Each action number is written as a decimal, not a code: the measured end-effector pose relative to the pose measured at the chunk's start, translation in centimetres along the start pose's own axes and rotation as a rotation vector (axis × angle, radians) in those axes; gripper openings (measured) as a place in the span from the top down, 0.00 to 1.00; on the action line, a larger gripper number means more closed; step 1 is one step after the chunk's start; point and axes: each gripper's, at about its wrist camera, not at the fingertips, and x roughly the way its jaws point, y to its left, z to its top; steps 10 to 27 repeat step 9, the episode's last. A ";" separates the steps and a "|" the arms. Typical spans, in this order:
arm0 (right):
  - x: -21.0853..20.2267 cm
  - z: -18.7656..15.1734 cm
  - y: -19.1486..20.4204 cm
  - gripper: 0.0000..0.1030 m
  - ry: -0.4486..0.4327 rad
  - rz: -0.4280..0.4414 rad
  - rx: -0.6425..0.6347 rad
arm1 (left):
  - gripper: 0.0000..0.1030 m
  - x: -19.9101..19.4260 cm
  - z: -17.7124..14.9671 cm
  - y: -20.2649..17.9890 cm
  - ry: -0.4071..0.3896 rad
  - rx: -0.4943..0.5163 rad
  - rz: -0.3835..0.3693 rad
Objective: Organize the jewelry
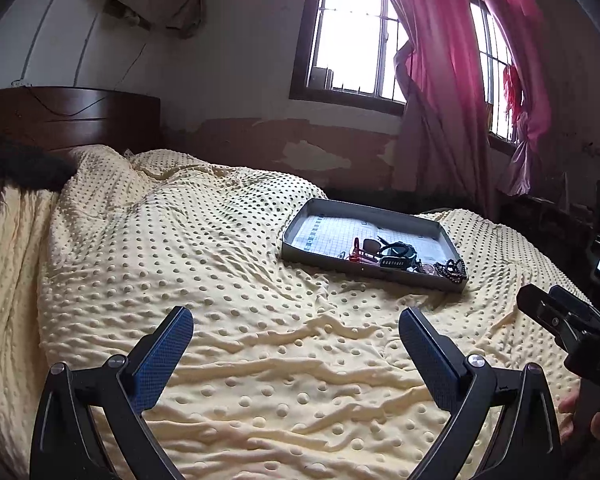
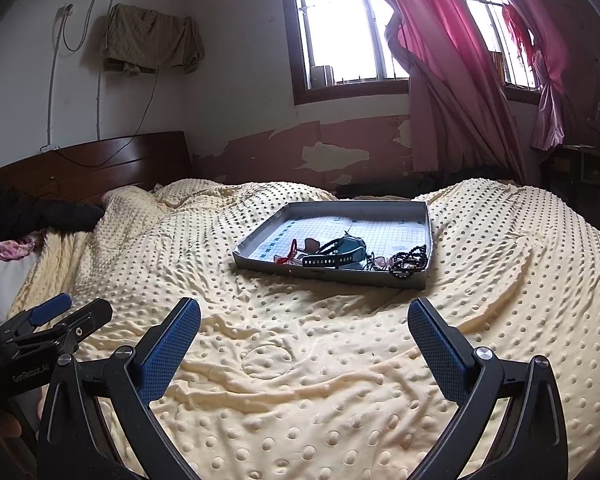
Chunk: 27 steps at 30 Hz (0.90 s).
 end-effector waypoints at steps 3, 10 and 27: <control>0.0 0.0 0.4 0.01 -0.001 -0.001 -0.019 | 0.00 0.0 0.0 -0.1 0.000 0.012 0.012; 0.0 -0.1 0.9 0.01 0.006 0.008 -0.031 | 0.00 0.1 -0.1 -0.2 0.007 0.010 0.015; 0.0 -0.1 0.9 0.01 0.006 0.008 -0.031 | 0.00 0.1 -0.1 -0.2 0.007 0.010 0.015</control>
